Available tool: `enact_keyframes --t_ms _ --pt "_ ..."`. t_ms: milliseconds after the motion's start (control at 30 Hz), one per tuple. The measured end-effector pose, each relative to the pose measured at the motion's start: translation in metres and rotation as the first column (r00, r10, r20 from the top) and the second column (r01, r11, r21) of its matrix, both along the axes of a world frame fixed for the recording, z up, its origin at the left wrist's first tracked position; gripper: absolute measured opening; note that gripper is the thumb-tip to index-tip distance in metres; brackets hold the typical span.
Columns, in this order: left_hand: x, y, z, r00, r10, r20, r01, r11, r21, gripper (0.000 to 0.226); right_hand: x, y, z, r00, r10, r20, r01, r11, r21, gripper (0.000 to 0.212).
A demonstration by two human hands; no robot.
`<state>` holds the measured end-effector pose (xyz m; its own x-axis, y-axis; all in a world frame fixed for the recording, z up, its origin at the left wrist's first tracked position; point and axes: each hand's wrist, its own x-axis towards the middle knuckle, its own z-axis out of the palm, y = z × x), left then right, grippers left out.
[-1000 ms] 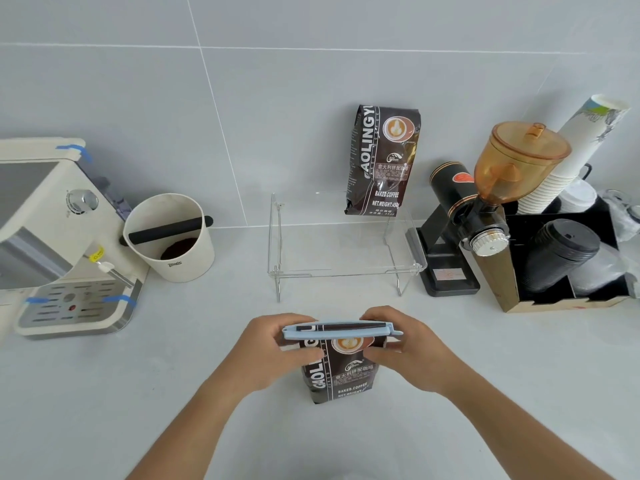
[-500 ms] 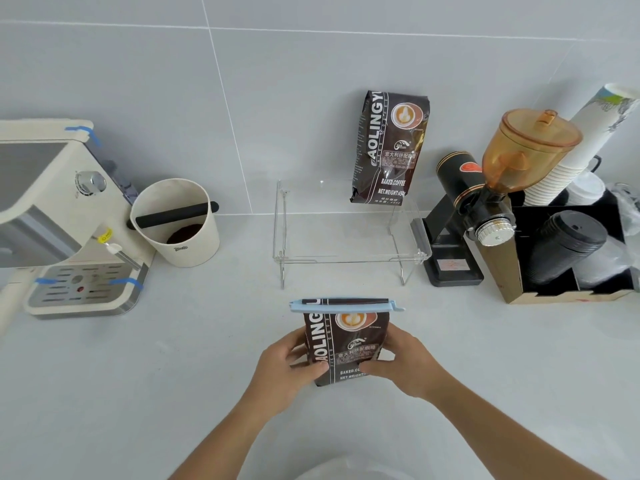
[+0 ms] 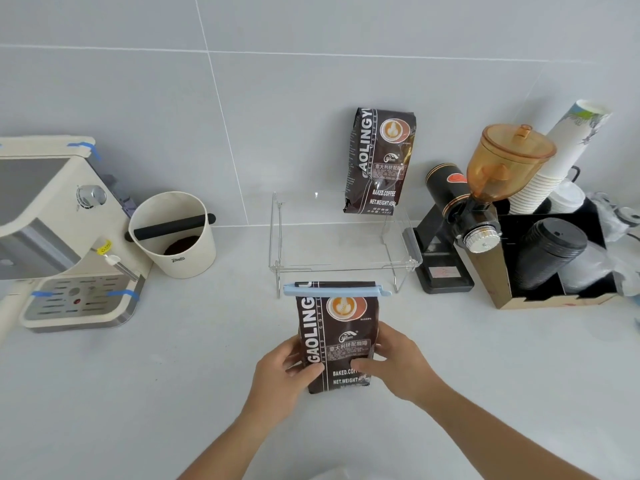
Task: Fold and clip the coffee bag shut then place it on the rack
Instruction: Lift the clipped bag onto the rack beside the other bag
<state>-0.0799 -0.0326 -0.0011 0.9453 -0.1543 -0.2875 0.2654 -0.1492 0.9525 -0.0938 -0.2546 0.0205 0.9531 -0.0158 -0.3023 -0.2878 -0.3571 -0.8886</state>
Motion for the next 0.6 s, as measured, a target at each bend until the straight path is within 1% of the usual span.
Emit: enact_keyframes --t_ms 100,300,533,600 --pt "0.007 -0.001 0.017 0.998 0.054 0.033 -0.052 0.997 -0.055 0.044 0.008 0.003 0.019 0.999 -0.038 0.028 0.037 0.998 0.046 0.053" --pt "0.024 -0.002 0.064 0.978 0.116 0.171 -0.092 0.986 -0.141 0.037 0.031 0.009 0.074 0.989 -0.066 0.129 0.055 0.995 0.087 0.050" --pt "0.059 0.001 0.127 0.928 0.149 0.341 -0.096 0.981 -0.169 0.040 0.065 0.019 0.139 0.960 -0.089 0.266 0.072 0.995 0.073 0.053" --pt "0.072 0.003 0.143 0.915 0.143 0.377 -0.083 0.982 -0.171 0.040 0.076 0.021 0.155 0.945 -0.096 0.313 0.077 0.994 0.073 0.051"
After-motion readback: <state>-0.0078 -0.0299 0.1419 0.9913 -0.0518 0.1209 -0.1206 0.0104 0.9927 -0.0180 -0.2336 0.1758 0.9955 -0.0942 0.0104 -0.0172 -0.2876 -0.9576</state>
